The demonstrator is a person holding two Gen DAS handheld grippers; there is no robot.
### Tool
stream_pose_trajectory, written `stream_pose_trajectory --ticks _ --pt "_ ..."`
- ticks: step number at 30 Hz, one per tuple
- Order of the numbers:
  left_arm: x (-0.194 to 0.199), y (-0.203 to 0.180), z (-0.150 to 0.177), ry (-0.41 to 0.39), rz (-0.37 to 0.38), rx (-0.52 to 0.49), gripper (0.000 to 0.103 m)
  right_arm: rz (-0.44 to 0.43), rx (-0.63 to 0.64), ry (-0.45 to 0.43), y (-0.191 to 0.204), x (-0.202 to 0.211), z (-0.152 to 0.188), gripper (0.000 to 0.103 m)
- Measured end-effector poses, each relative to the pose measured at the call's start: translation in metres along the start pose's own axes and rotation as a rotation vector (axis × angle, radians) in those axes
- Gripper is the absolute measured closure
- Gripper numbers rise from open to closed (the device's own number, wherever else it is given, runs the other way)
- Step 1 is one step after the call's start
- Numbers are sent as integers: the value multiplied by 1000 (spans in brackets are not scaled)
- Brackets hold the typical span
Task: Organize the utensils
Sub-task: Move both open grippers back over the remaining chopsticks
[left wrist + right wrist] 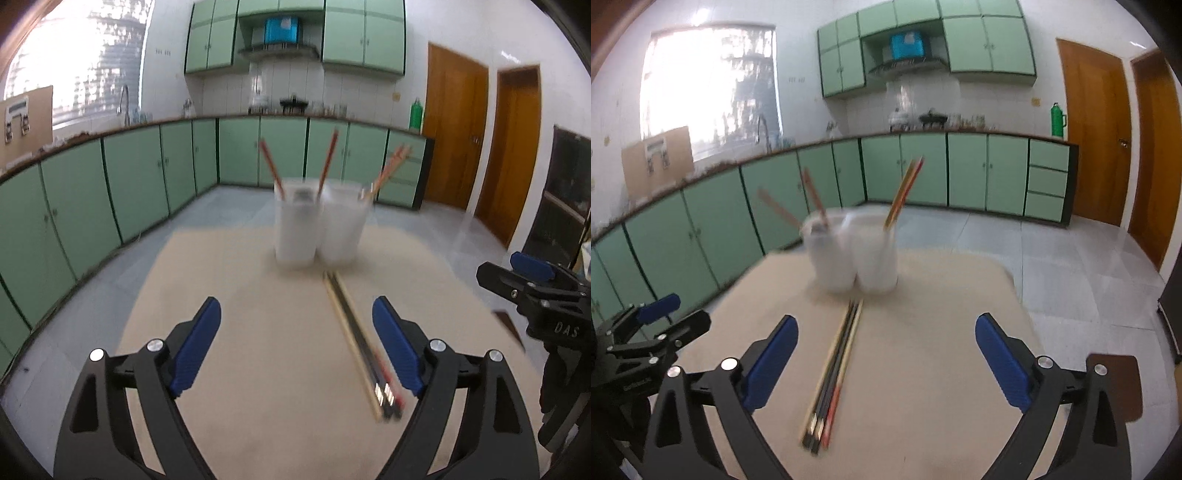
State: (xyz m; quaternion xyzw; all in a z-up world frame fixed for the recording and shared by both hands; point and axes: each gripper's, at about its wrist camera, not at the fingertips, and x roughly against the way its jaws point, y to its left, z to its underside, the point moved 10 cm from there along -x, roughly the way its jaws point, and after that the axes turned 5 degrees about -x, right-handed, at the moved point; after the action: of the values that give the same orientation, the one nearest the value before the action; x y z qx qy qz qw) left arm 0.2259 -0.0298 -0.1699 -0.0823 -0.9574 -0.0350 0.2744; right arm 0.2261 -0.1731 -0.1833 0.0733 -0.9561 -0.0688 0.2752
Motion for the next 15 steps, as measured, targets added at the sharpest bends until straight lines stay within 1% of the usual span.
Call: stream_pose_trajectory --ticks 2,6,8,10,12,15 --pt "-6 3 21 48 -8 -2 21 -11 -13 46 4 -6 23 8" --pt "-14 7 56 127 -17 -7 21 10 1 109 10 -16 58 12" --pt "-17 8 64 154 -23 -9 21 9 -9 143 10 -20 71 15" --pt "-20 10 70 177 -31 -11 21 20 -13 181 10 -25 84 22" --pt "-21 13 76 195 -37 -8 21 25 -12 210 9 -27 96 27" --pt "-23 15 85 217 -38 3 21 42 -3 251 9 -31 111 28"
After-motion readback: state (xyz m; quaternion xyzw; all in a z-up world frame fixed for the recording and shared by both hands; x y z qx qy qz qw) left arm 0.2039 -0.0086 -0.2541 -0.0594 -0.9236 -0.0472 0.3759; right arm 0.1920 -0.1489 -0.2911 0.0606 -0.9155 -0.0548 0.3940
